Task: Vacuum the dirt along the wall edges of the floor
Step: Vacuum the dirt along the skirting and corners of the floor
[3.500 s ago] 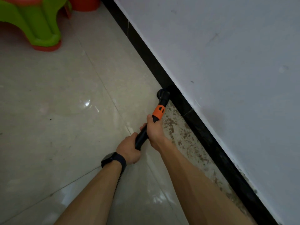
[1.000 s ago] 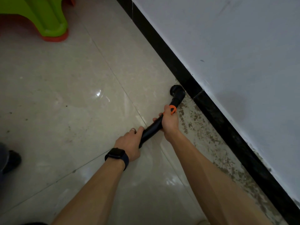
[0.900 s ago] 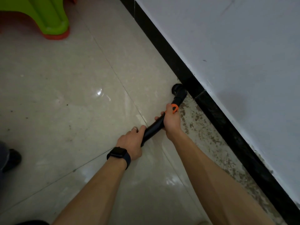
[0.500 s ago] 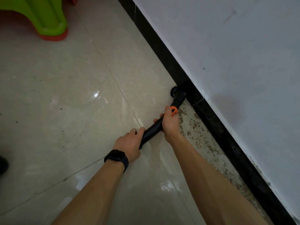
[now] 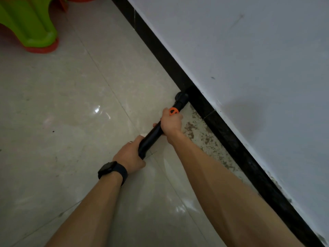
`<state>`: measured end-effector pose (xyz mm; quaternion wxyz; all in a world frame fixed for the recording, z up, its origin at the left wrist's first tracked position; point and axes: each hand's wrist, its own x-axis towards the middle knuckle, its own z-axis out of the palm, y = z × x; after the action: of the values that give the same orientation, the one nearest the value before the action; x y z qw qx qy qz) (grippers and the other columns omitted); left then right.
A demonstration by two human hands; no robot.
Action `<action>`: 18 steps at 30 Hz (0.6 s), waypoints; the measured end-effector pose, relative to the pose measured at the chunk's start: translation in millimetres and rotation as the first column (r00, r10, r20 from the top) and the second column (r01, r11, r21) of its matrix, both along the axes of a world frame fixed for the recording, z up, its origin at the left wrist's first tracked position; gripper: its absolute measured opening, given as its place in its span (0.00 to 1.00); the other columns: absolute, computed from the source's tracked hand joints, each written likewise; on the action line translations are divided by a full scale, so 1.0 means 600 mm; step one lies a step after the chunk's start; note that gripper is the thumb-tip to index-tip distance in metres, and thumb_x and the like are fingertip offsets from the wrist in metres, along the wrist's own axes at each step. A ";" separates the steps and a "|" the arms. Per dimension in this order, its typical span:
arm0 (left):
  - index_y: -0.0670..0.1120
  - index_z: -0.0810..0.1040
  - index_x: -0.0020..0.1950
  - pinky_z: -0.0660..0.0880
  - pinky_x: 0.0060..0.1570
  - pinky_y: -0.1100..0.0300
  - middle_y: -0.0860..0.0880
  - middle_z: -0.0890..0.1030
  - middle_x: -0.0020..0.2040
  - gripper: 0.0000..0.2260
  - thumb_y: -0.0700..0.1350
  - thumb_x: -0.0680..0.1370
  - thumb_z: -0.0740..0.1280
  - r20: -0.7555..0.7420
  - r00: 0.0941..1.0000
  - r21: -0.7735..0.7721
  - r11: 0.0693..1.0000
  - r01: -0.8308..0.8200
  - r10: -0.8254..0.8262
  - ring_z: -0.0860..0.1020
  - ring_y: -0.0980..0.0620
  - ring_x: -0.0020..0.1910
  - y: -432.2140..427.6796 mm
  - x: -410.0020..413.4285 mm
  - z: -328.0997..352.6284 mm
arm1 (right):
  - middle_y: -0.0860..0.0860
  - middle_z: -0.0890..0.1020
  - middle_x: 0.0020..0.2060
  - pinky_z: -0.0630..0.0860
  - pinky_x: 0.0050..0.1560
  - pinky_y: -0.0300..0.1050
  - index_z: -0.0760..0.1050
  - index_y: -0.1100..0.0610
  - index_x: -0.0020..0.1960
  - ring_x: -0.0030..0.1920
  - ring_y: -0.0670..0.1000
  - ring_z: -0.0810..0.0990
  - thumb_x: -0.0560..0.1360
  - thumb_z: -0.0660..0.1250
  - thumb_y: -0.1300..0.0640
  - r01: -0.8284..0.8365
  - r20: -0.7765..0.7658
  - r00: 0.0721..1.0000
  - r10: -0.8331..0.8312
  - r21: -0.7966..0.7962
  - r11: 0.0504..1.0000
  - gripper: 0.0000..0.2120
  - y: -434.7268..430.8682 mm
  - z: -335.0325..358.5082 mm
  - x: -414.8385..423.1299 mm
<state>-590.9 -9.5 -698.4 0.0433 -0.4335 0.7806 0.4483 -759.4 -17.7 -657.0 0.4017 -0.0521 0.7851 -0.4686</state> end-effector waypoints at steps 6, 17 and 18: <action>0.54 0.66 0.58 0.75 0.38 0.57 0.45 0.77 0.46 0.24 0.40 0.68 0.73 -0.068 0.996 0.024 0.998 -0.059 0.061 0.76 0.47 0.42 0.002 -0.012 -0.008 | 0.55 0.76 0.43 0.85 0.49 0.60 0.56 0.62 0.71 0.38 0.59 0.85 0.85 0.58 0.50 -0.056 -0.009 0.998 0.057 0.068 0.996 0.22 -0.019 0.008 -0.008; 0.60 0.61 0.67 0.78 0.43 0.53 0.54 0.75 0.51 0.23 0.58 0.75 0.66 -0.030 0.997 -0.108 0.992 0.066 -0.070 0.77 0.53 0.44 0.092 -0.011 0.036 | 0.53 0.77 0.41 0.79 0.30 0.44 0.65 0.60 0.67 0.27 0.50 0.80 0.84 0.61 0.49 0.135 0.142 0.982 -0.123 -0.083 0.987 0.18 0.118 -0.005 0.027; 0.59 0.62 0.67 0.78 0.42 0.54 0.53 0.77 0.51 0.23 0.57 0.75 0.66 -0.001 0.995 -0.120 0.988 0.101 -0.102 0.77 0.53 0.44 0.099 -0.009 0.039 | 0.53 0.77 0.42 0.78 0.29 0.42 0.64 0.59 0.66 0.26 0.49 0.80 0.84 0.61 0.48 0.139 0.155 0.980 -0.126 -0.078 0.987 0.18 0.133 -0.003 0.039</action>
<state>-596.6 49.7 -674.7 0.0373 -0.3935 0.8272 0.3994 -735.9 62.3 -658.9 0.4246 0.0181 0.7330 -0.5311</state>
